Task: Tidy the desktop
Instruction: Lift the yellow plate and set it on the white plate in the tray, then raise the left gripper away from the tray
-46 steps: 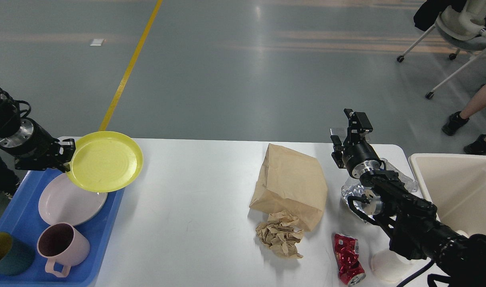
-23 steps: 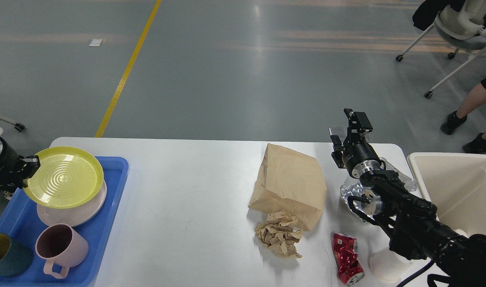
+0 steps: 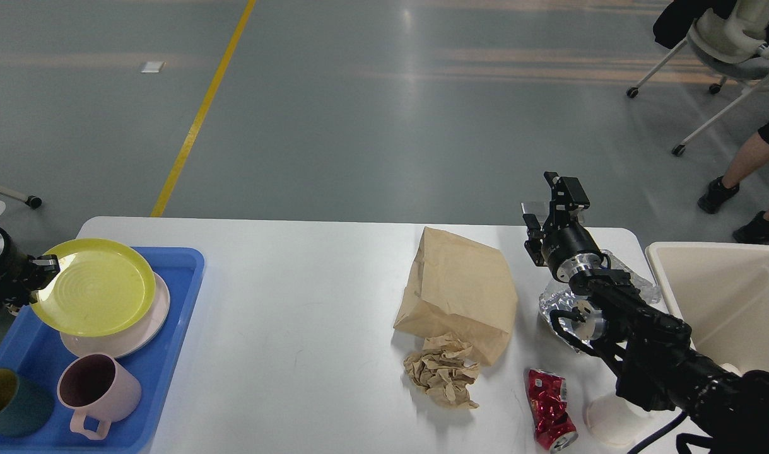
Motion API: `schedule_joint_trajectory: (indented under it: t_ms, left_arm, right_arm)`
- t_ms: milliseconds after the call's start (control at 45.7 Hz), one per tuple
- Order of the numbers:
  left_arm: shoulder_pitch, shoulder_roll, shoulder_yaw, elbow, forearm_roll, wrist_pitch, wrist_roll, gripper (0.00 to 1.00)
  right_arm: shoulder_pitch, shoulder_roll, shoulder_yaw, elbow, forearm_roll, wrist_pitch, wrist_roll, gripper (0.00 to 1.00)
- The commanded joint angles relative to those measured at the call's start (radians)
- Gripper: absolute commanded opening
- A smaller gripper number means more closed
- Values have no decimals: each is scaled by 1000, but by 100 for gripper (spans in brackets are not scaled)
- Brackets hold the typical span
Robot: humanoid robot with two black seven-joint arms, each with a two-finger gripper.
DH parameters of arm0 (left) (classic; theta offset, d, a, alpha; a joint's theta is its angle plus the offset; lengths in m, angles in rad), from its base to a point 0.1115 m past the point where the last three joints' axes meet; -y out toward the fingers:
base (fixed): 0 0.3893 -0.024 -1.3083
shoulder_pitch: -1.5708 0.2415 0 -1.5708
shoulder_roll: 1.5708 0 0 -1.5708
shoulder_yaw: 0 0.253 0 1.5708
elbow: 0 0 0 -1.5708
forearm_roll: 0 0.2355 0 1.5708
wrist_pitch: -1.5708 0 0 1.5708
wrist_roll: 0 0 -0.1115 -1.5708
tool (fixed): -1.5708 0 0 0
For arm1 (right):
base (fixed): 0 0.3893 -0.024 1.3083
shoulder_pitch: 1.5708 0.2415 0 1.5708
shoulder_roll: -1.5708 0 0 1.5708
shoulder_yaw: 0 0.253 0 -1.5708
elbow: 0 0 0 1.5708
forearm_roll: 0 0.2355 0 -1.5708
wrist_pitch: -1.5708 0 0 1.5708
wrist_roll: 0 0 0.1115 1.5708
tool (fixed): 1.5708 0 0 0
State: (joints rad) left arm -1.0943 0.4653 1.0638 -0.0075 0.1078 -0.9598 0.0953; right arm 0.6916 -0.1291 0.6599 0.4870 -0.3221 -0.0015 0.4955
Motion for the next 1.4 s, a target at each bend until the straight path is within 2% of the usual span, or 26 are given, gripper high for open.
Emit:
schedule_joint_trajectory:
  t_ms: [0,328,569,700,810,919,963,1007,1116,1247,1379]
  left_arm:
    - [7,-13,-7,0,0,0,0,0]
    - [14,-16,-11,-2,0,0,-2,0]
    - [14,-17,-13,-2,0,15,0,12]
    - [19,-17,-13,-2,0,64,0,27]
    - [22,-16,-13,-2,-2,122,0,44]
    - [13,-13,-31,-3,-7,225,-3,79]
    - [8,-11,-60,-3,-7,268,-2,89]
    - [5,-10,-115,-8,-7,300,-2,91]
    - [-22,-8,-205,-12,-4,294,-14,91]
    - [-111,3,-290,-14,-17,288,-23,93]
    - [-125,-13,-493,-14,-16,292,-10,94]
  right_arm:
    - [0,0,0,1,0,0,0,100]
    - [0,0,0,1,0,0,0,100]
    - [-1,0,0,1,0,0,0,100]
    - [0,0,0,-1,0,0,0,100]
    - [0,0,0,1,0,0,0,100]
    - [-1,0,0,1,0,0,0,100]
    - [0,0,0,-1,0,0,0,100]
    - [0,0,0,-1,0,0,0,100]
    - [0,0,0,1,0,0,0,100]
    - [0,0,0,1,0,0,0,100]
    - [0,0,0,1,0,0,0,100]
